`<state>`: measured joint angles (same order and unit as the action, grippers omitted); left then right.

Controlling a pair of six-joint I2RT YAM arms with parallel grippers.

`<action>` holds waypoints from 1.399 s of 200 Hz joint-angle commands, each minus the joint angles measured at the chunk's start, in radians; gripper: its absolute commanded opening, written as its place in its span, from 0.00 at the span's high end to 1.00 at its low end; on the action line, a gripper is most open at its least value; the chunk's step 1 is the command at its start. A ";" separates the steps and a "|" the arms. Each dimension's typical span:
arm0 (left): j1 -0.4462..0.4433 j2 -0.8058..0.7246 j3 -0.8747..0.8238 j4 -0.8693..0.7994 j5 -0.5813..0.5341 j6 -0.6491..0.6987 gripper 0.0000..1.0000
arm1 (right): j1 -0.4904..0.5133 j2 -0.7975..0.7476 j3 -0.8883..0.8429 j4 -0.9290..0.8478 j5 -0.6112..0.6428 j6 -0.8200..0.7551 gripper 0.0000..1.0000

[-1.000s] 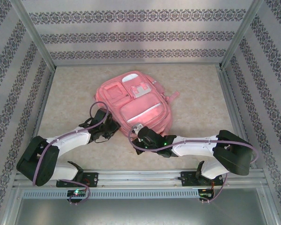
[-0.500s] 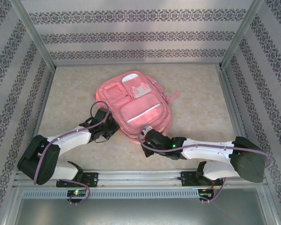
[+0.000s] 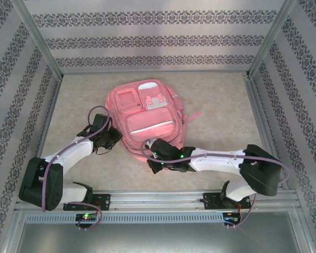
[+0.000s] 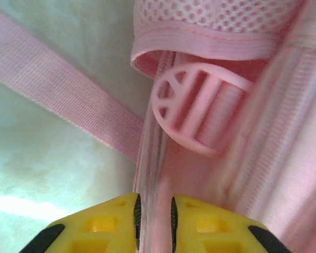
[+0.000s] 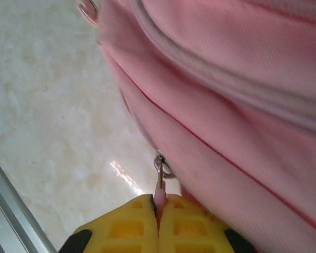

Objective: Pack the student bag

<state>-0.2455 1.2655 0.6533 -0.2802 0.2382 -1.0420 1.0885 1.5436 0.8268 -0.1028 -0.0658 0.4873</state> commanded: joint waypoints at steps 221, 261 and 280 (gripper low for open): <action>-0.212 -0.099 -0.094 0.050 0.057 -0.352 0.80 | -0.035 0.073 0.028 0.062 -0.009 0.067 1.00; -0.206 -0.128 -0.092 0.031 0.032 -0.341 1.00 | -0.033 0.039 -0.007 0.002 0.035 0.077 1.00; -0.186 -0.139 -0.089 0.008 0.031 -0.329 1.00 | -0.033 0.005 -0.040 -0.026 0.056 0.090 1.00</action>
<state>-0.4450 1.1526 0.5407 -0.2623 0.2916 -1.3891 1.0626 1.5929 0.8410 -0.0566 -0.0692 0.5522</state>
